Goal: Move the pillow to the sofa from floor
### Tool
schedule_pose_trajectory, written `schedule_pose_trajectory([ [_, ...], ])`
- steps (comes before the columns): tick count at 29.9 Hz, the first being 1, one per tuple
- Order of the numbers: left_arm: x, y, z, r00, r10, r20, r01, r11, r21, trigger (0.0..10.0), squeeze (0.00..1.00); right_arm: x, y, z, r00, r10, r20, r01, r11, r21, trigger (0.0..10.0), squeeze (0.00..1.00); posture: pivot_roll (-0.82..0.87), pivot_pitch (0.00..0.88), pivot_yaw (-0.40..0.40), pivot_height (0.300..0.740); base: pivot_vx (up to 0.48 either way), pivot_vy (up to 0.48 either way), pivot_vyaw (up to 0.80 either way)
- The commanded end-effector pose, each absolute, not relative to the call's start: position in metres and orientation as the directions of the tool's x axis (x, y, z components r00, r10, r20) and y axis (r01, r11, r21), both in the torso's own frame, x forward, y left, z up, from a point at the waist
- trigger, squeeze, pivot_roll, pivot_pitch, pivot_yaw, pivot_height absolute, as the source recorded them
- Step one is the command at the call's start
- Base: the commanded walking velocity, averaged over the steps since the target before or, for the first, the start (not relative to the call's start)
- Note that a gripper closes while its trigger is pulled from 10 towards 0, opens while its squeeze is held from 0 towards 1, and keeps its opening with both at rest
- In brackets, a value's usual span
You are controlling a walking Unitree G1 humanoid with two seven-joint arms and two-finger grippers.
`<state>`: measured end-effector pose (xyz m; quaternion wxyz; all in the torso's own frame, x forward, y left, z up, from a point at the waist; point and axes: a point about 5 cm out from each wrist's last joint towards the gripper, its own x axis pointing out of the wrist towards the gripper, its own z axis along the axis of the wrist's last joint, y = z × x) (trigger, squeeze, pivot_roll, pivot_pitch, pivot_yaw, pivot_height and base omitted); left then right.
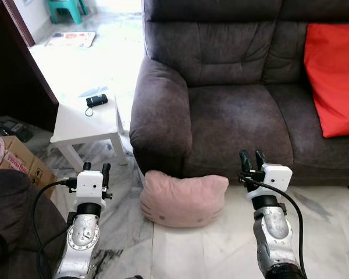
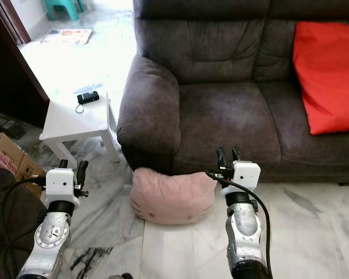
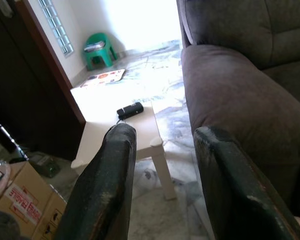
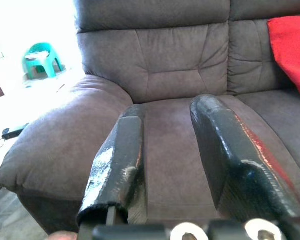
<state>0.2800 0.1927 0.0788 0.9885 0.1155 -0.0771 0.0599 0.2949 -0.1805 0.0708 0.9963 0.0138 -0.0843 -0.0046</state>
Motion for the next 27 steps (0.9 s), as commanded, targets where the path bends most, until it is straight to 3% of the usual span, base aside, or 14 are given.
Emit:
schedule_pose_trajectory([
  [1,0.278,0.193,0.079,0.982,0.096,0.166,-0.132,0.966,0.222,10.0,0.00,0.295,-0.179,0.071,0.986,-0.015,0.164,0.009,0.999,0.037,10.0,0.00,0.06,0.066,0.004,0.740,0.364,0.000,0.00],
  [14,0.280,0.194,0.081,0.983,0.081,0.164,-0.118,0.967,0.226,10.0,0.00,0.302,-0.176,0.073,0.989,-0.018,0.149,0.010,0.999,0.051,10.0,0.00,0.07,0.040,0.003,0.740,0.372,0.000,0.00],
  [23,0.282,0.197,0.081,0.987,0.077,0.144,-0.110,0.965,0.238,10.0,0.00,0.305,-0.173,0.072,0.991,-0.025,0.130,0.018,0.998,0.055,10.0,0.00,0.07,0.104,0.008,0.740,0.352,0.000,-0.23],
  [27,0.282,0.197,0.082,0.987,0.072,0.147,-0.108,0.962,0.250,10.0,0.00,0.304,-0.171,0.071,0.992,-0.013,0.122,0.007,0.999,0.048,10.0,0.00,0.08,0.134,0.007,0.740,0.000,0.000,0.00],
])
